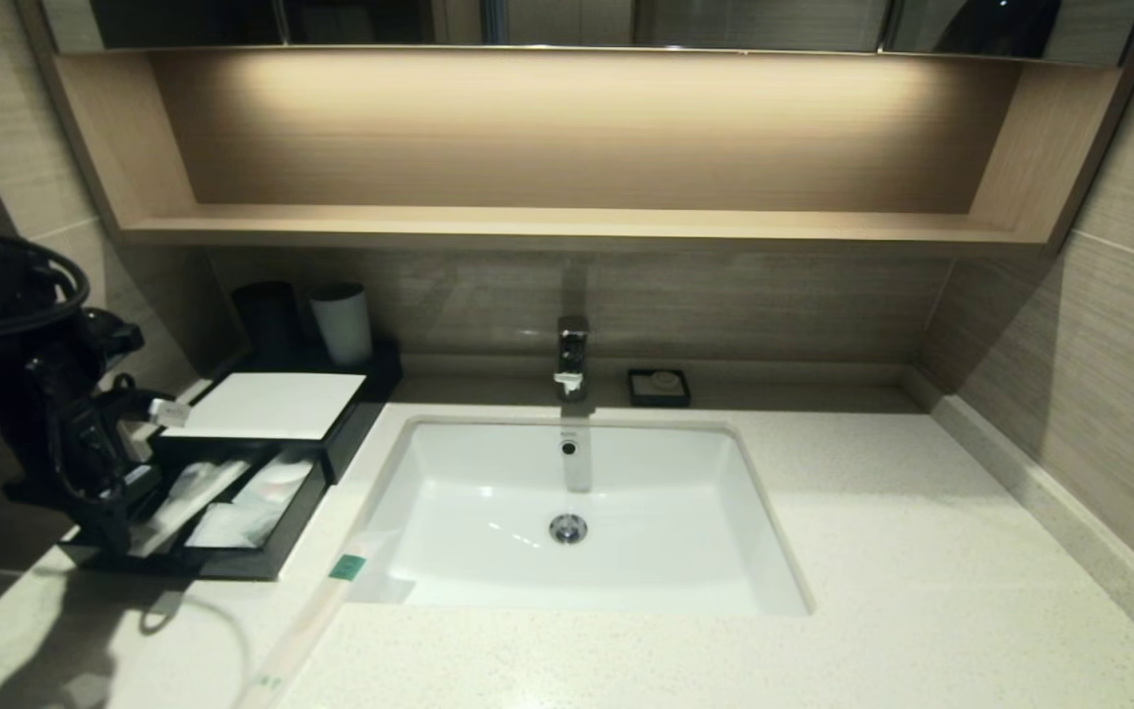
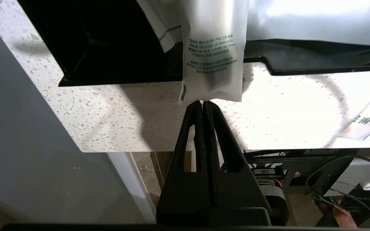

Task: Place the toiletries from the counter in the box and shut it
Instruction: Place the bathroom toiletry into the drawer

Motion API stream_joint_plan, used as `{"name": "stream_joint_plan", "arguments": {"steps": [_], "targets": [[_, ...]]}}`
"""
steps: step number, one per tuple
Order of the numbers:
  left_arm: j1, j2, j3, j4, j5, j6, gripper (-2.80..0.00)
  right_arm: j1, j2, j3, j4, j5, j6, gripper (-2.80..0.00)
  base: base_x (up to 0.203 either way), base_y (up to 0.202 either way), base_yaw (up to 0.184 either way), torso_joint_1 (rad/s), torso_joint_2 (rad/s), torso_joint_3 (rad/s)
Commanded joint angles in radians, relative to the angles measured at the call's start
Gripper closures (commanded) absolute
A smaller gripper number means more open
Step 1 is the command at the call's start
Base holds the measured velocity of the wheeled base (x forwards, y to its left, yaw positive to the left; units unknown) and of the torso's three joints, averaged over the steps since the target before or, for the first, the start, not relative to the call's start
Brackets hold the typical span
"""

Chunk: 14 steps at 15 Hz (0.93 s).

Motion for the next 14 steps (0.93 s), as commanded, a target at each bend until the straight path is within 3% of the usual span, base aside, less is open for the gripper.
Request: {"name": "stream_joint_plan", "arguments": {"steps": [1, 14], "targets": [[-0.017, 0.000, 0.000, 0.001, 0.000, -0.013, 0.00, 0.000, 0.000, 0.001, 0.000, 0.000, 0.000, 0.00, 0.000, 0.000, 0.000, 0.000, 0.00, 0.000], [-0.026, -0.022, 0.004, -0.013, -0.026, -0.036, 0.00, 0.000, 0.000, 0.002, 0.000, 0.000, 0.000, 0.00, 0.000, 0.000, 0.000, 0.000, 0.00, 0.000]]}}
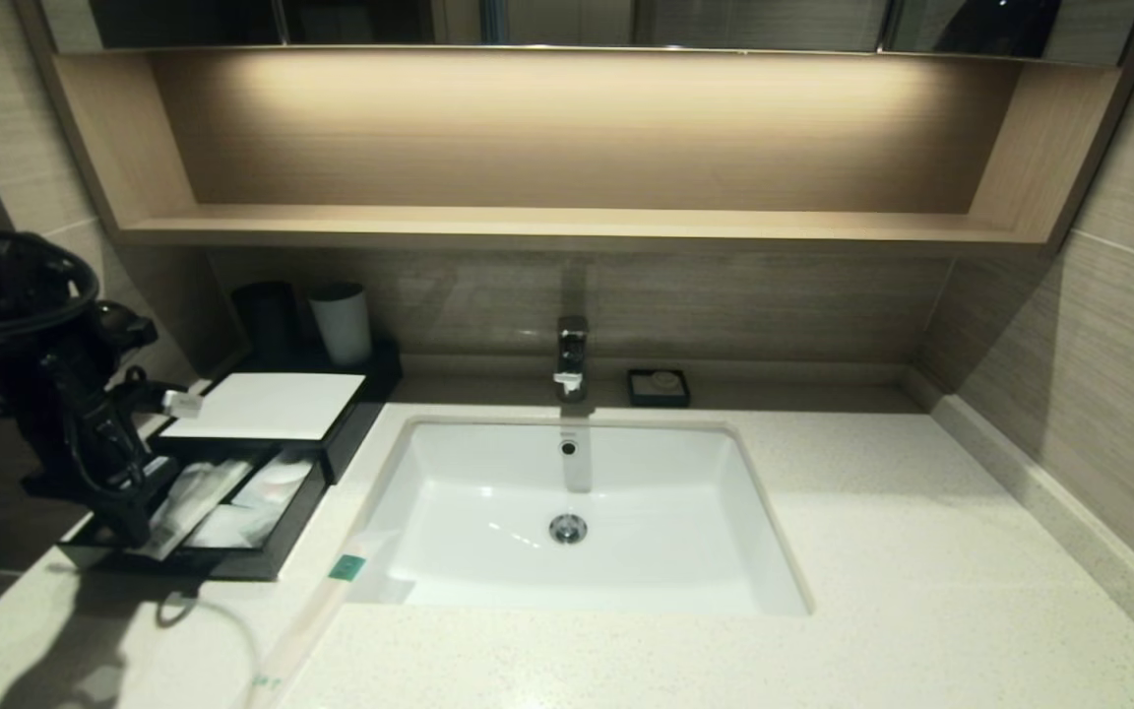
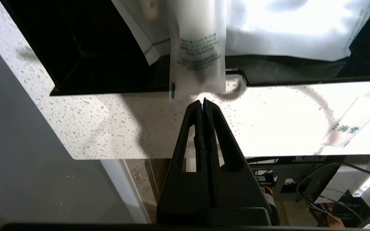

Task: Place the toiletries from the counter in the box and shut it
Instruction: Place the bathroom toiletry into the drawer

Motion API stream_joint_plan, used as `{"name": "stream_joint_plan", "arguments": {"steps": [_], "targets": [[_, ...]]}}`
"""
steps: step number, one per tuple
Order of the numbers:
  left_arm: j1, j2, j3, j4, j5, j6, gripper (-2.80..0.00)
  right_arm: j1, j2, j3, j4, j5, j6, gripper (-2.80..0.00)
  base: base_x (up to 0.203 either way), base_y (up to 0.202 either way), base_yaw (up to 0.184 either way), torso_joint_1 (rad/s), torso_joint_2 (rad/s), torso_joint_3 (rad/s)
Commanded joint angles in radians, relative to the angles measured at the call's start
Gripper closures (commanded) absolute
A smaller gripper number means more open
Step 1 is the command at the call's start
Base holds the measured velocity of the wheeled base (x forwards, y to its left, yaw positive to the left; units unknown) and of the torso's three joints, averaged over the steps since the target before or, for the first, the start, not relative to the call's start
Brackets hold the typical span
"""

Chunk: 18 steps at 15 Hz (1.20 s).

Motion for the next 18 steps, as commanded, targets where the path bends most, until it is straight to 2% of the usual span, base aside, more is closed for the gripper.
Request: {"name": "stream_joint_plan", "arguments": {"steps": [1, 6, 18], "targets": [[0.001, -0.017, 0.004, 0.021, 0.002, 0.005, 0.00, 0.000, -0.001, 0.002, -0.001, 0.000, 0.000, 0.00, 0.000, 0.000, 0.000, 0.000, 0.00, 0.000], [0.001, -0.010, 0.008, 0.073, 0.013, 0.009, 0.00, 0.000, 0.000, 0.000, -0.001, 0.000, 0.000, 0.00, 0.000, 0.000, 0.000, 0.000, 0.00, 0.000], [0.001, 0.040, 0.013, 0.072, 0.041, 0.002, 0.00, 0.000, 0.000, 0.002, -0.002, 0.000, 0.000, 0.00, 0.000, 0.000, 0.000, 0.000, 0.00, 0.000]]}}
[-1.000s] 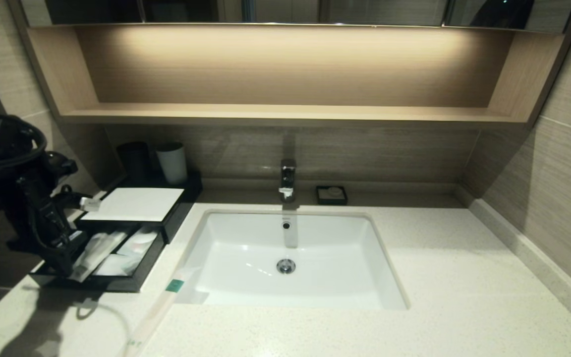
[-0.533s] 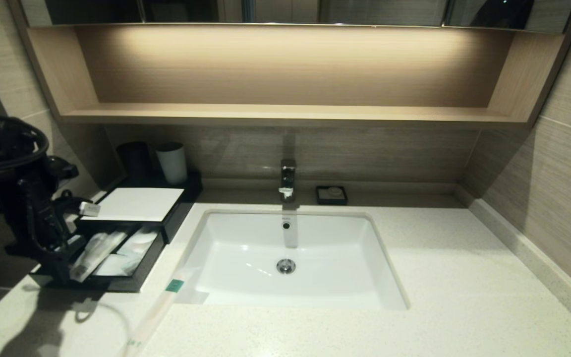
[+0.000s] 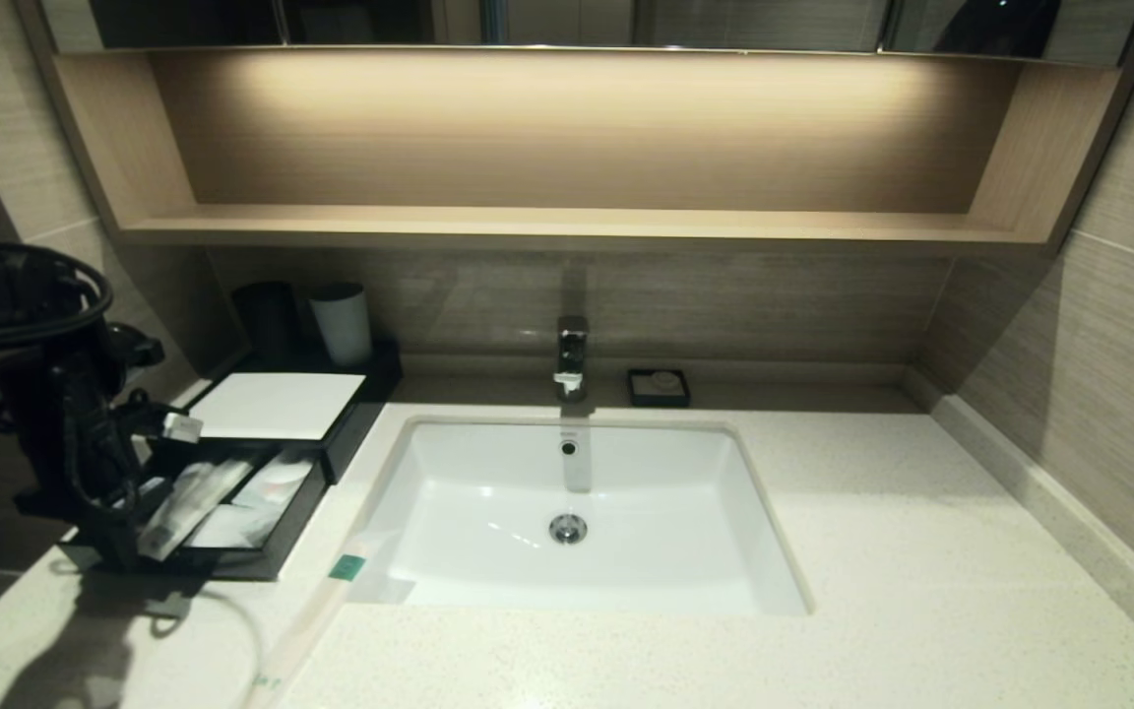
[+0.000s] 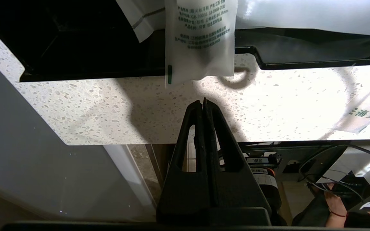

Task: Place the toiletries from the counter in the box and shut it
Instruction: Place the bathroom toiletry into the drawer

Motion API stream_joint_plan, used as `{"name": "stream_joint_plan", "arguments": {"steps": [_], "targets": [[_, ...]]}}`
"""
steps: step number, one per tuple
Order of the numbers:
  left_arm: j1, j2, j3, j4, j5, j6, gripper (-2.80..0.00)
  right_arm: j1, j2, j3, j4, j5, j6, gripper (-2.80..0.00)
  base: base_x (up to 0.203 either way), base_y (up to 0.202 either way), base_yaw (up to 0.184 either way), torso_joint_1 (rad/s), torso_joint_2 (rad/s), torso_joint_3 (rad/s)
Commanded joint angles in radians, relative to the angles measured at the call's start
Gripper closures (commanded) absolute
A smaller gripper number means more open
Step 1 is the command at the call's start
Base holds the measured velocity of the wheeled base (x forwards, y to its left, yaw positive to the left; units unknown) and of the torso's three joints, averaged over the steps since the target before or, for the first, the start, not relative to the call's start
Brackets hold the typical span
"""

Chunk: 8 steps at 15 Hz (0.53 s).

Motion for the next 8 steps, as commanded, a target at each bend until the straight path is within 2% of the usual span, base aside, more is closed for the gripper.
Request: {"name": "stream_joint_plan", "arguments": {"steps": [1, 6, 8], "targets": [[0.001, 0.011, 0.000, 0.006, -0.001, 0.001, 0.00, 0.000, -0.001, 0.002, 0.000, 0.000, 0.000, 0.00, 0.000, 0.000, 0.000, 0.000, 0.00, 0.000], [-0.007, 0.024, -0.006, -0.015, -0.006, -0.004, 0.00, 0.000, 0.000, 0.000, 0.000, 0.000, 0.000, 0.00, 0.000, 0.000, 0.000, 0.000, 0.00, 0.000], [-0.019, 0.028, -0.006, -0.031, -0.007, -0.032, 0.00, 0.000, -0.001, 0.000, 0.000, 0.000, 0.000, 0.00, 0.000, 0.000, 0.000, 0.000, 0.00, 0.000]]}}
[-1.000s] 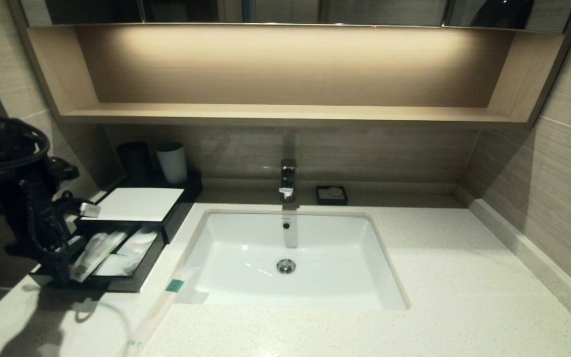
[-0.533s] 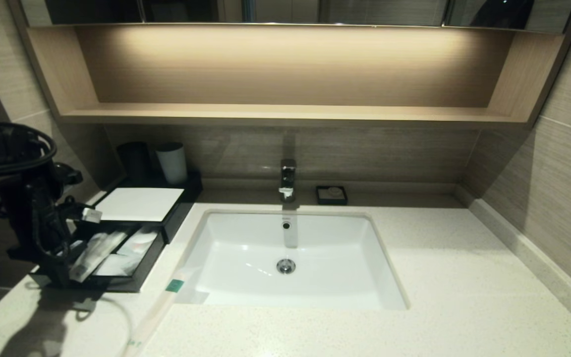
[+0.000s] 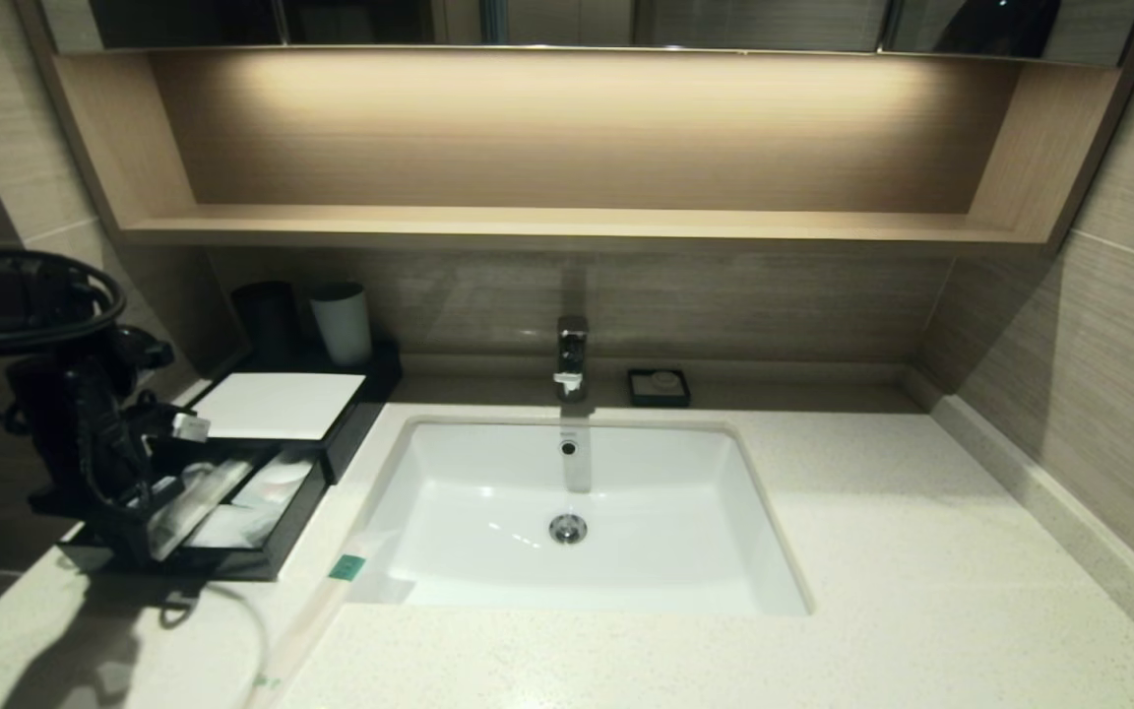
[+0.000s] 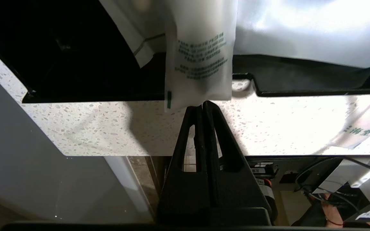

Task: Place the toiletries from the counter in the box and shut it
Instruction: Place the bathroom toiletry into the drawer

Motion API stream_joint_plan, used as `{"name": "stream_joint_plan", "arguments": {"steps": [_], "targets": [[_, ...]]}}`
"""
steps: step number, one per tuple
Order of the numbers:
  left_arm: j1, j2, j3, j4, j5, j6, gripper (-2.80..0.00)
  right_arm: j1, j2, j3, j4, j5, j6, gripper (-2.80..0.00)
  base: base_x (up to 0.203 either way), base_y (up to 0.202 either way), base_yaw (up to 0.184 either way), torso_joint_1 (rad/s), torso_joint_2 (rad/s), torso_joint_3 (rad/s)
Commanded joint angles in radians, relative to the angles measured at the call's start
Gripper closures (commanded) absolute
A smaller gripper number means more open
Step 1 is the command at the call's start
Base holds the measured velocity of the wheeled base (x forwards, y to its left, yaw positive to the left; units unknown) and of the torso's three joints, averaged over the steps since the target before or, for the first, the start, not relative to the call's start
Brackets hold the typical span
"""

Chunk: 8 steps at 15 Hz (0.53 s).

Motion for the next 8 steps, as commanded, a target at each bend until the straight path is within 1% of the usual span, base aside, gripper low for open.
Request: {"name": "stream_joint_plan", "arguments": {"steps": [1, 4, 8], "targets": [[-0.013, 0.009, 0.000, -0.005, -0.001, -0.019, 0.00, 0.000, -0.001, 0.002, -0.001, 0.000, 0.000, 0.00, 0.000, 0.000, 0.000, 0.000, 0.00, 0.000], [-0.025, 0.011, -0.002, -0.030, -0.001, -0.042, 0.00, 0.000, 0.000, 0.002, 0.000, 0.000, 0.000, 0.00, 0.000, 0.000, 0.000, 0.000, 0.00, 0.000], [-0.027, 0.008, -0.005, -0.053, -0.004, -0.049, 0.00, 0.000, -0.001, 0.000, 0.000, 0.000, 0.000, 0.00, 0.000, 0.000, 0.000, 0.000, 0.00, 0.000]]}}
